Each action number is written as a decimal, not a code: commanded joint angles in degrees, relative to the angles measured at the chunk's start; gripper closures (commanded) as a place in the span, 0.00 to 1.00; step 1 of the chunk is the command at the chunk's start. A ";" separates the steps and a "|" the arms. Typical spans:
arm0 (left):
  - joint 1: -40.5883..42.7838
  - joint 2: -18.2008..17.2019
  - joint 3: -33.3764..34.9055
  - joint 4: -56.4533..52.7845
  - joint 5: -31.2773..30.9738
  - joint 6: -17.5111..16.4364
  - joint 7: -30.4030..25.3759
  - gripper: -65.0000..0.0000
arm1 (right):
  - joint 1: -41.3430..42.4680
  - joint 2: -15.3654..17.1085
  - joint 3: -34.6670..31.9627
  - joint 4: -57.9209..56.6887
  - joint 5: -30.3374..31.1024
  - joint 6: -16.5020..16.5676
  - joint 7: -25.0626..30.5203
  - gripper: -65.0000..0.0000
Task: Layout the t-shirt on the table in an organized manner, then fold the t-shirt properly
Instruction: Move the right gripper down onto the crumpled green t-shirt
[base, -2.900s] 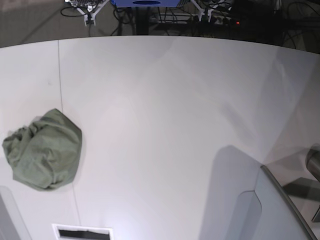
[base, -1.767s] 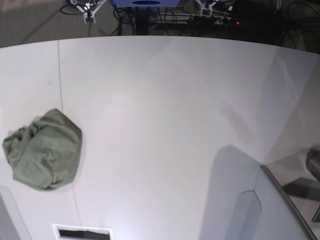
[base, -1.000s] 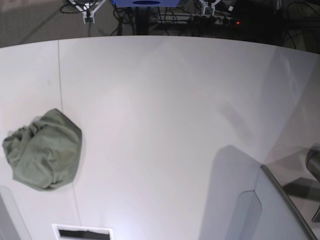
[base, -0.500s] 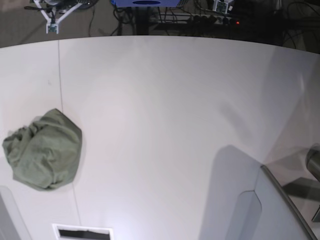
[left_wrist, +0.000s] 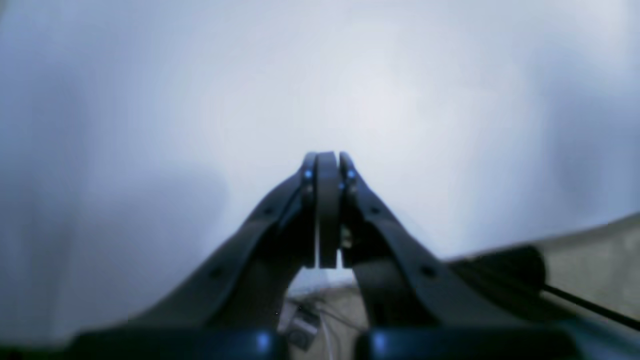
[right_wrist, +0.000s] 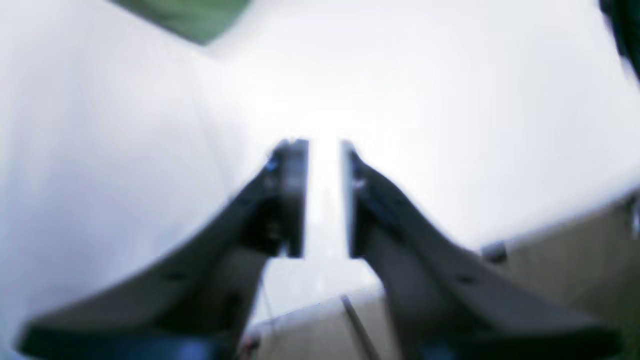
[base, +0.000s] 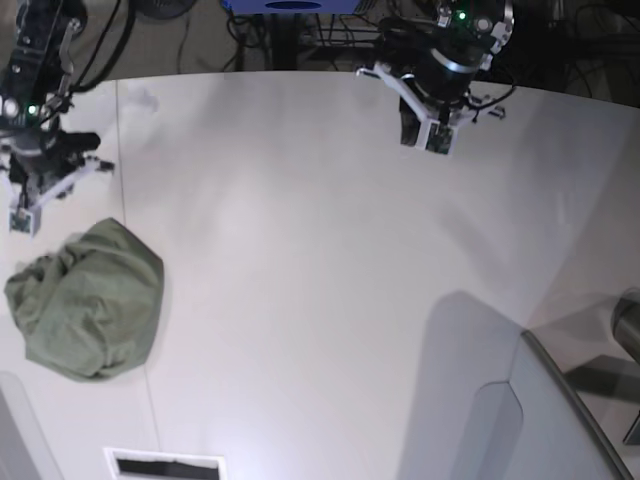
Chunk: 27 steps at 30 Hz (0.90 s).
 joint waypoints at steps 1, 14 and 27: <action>-1.21 0.52 1.01 0.95 0.01 0.32 0.76 1.00 | 2.82 1.64 0.88 1.09 -0.71 0.86 -0.70 0.69; -10.26 3.95 4.35 0.68 0.01 0.32 2.69 0.80 | 31.57 13.95 0.96 -32.14 -0.45 7.28 4.66 0.29; -12.64 0.52 4.26 0.42 0.10 0.32 2.95 0.80 | 45.72 16.32 0.79 -59.92 -0.54 7.28 14.42 0.34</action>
